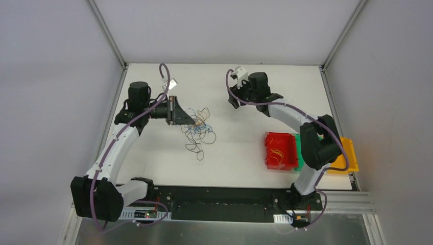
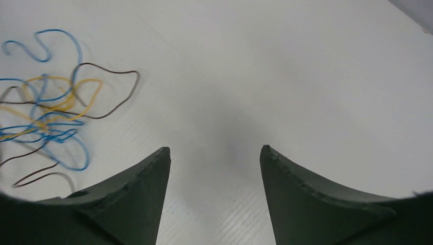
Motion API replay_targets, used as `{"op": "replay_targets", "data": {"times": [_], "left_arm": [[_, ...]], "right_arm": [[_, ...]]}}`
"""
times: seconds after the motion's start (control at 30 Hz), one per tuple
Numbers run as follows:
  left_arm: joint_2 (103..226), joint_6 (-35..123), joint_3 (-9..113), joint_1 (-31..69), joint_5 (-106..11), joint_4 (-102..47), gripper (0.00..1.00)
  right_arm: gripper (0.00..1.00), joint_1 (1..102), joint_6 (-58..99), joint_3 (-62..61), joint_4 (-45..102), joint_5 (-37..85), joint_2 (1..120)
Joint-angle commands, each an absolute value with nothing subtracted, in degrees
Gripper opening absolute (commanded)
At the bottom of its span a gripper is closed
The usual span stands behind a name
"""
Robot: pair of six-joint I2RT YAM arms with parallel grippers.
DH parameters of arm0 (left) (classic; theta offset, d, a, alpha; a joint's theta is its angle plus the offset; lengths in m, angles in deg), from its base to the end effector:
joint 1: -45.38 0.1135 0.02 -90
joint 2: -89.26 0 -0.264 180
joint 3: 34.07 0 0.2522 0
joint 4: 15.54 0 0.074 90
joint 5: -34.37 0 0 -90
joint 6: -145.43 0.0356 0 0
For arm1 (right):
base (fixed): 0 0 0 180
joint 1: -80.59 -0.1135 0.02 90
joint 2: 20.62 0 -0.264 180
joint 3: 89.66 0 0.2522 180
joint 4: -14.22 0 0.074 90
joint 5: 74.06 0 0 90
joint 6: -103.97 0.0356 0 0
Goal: Untangle the cables
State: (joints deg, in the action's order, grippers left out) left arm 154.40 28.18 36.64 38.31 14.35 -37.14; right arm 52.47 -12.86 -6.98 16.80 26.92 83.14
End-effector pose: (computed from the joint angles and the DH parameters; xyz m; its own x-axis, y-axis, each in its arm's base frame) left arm 0.2369 -0.0631 0.3537 -0.6733 -0.0745 -0.7357 0.7087 0.2188 -0.6707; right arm 0.3654 0.2029 0.2355 -0.0376 -0.5225 -0.8518 -0.7099 0.6139 -0.3452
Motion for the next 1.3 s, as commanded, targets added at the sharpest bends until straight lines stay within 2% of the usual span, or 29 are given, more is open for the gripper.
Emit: {"op": "replay_targets", "data": {"times": [0.0,0.13,0.17,0.23,0.33,0.47,0.57,0.7,0.87,0.97,1.2,1.27], "left_arm": [[151.35,46.75,32.27,38.28,9.19,-55.38,0.00],[156.07,54.67,31.38,38.17,-3.38,-63.82,0.00],[157.76,56.65,31.75,38.43,-4.95,-65.61,0.03],[160.99,58.43,32.70,39.66,-5.35,-68.84,0.21],[164.56,59.35,34.47,43.17,-2.78,-72.23,0.39],[165.85,60.65,36.56,49.98,1.19,-75.57,0.54],[165.64,60.05,37.99,55.18,3.85,-75.67,0.63],[167.12,58.11,41.14,60.71,4.62,-75.67,0.67],[170.25,56.42,44.35,67.72,6.33,-75.67,0.69],[171.66,56.15,45.74,69.91,7.68,-75.67,0.70],[172.14,55.96,47.27,70.82,9.25,-75.71,0.70],[172.06,55.98,47.04,70.85,9.57,-75.66,0.70]], "right_arm": [[0.72,51.83,-11.13,-1.09,36.33,39.56,74.14],[0.77,48.00,-11.35,0.14,45.26,44.48,70.61],[0.77,46.46,-11.73,0.25,46.82,44.68,70.02],[0.79,42.46,-12.56,0.35,49.56,45.36,69.34],[0.81,37.77,-13.38,1.61,54.85,46.35,69.60],[0.90,31.71,-13.30,2.69,57.61,45.65,71.03],[0.90,26.57,-13.20,3.14,55.22,42.06,73.02],[0.91,19.95,-15.07,5.51,51.23,35.19,78.37],[0.95,15.34,-19.43,9.56,48.25,32.20,86.56],[0.99,14.45,-21.25,10.61,45.56,33.02,89.88],[0.99,15.71,-24.53,12.94,40.91,30.05,97.89],[0.96,16.69,-24.72,12.83,39.48,29.55,99.12]]}}
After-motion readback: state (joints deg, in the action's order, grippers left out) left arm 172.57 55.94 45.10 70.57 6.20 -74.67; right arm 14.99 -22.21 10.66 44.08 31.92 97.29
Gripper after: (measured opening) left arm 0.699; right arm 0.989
